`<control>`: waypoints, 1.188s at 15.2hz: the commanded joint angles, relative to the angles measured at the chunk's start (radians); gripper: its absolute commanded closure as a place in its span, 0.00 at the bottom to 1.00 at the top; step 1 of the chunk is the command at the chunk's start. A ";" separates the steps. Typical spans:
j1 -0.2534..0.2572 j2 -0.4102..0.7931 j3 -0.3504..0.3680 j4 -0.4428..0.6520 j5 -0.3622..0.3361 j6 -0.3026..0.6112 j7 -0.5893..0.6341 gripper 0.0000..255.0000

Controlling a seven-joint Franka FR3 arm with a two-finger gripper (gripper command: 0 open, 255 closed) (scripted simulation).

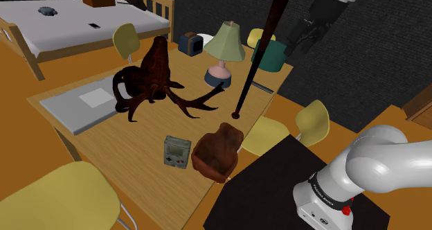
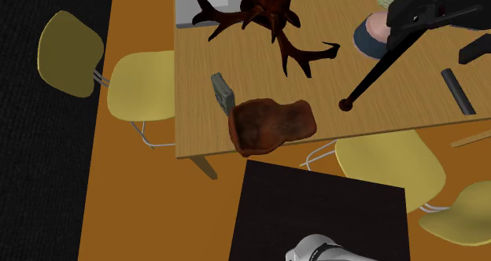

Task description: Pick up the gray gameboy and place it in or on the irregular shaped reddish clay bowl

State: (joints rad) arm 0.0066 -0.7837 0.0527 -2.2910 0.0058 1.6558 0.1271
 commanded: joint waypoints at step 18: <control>0.129 0.273 0.223 -0.193 0.104 0.447 0.097 0.00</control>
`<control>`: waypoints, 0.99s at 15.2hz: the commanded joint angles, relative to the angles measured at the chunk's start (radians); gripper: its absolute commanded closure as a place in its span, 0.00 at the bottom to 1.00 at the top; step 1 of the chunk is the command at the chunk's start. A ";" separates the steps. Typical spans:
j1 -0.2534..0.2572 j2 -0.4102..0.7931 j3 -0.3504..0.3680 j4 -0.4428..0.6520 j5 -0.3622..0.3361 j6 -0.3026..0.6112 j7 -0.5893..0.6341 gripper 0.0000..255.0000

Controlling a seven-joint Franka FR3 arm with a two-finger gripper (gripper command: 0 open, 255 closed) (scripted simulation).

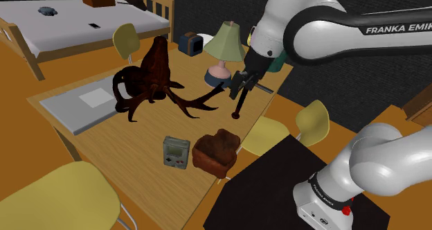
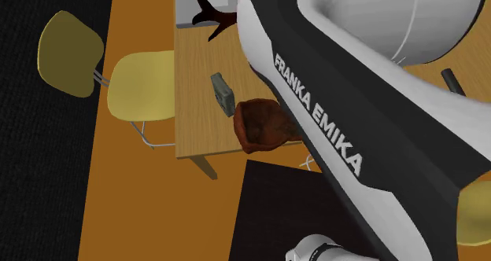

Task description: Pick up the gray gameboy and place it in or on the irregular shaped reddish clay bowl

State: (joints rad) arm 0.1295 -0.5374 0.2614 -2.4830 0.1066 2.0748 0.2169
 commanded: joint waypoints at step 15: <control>0.056 0.504 0.225 0.078 -0.138 0.393 0.198 0.00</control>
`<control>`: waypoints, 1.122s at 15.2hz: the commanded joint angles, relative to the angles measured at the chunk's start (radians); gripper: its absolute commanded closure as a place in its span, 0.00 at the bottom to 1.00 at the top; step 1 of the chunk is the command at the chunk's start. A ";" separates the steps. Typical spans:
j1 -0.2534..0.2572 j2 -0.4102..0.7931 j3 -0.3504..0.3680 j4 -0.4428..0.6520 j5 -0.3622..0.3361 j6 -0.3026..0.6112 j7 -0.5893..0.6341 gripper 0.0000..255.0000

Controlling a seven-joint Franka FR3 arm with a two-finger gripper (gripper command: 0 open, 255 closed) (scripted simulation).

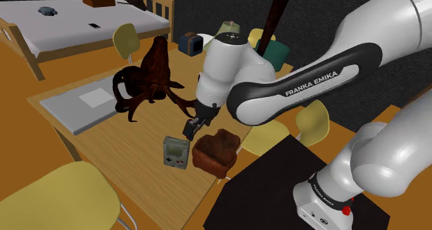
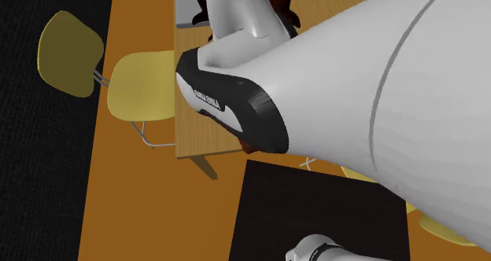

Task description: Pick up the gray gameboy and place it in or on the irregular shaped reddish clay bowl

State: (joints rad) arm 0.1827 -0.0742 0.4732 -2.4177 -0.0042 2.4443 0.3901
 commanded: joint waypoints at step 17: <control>0.041 0.258 -0.001 0.055 -0.217 0.161 0.168 0.00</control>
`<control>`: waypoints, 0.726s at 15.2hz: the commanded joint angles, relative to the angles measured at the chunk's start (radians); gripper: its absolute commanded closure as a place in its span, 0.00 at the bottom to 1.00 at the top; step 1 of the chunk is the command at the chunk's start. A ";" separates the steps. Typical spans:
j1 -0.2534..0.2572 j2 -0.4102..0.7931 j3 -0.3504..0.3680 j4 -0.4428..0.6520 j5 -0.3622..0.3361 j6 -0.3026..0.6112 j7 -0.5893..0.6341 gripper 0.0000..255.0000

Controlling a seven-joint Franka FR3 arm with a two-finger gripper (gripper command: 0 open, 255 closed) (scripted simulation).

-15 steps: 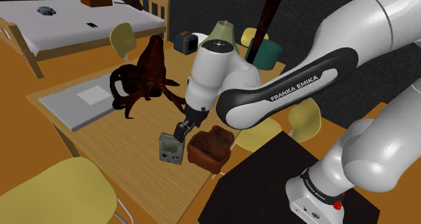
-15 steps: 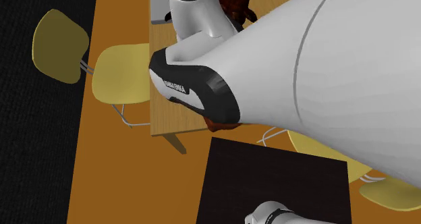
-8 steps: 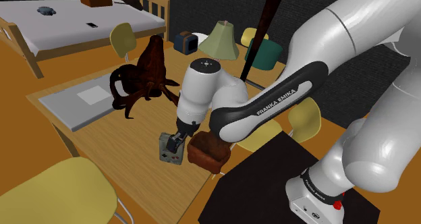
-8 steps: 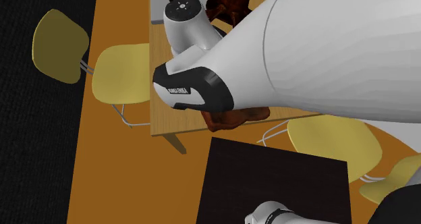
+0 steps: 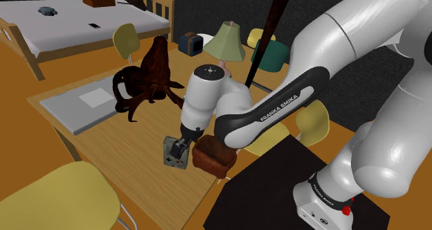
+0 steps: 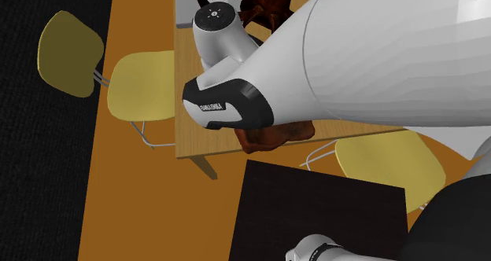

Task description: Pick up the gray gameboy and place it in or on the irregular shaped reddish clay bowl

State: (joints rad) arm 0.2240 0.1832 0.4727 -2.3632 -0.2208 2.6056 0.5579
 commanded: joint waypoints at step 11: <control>0.001 0.000 0.001 0.001 0.000 -0.002 0.001 1.00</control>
State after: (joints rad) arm 0.2241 0.1814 0.4725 -2.3611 -0.2210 2.6039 0.5589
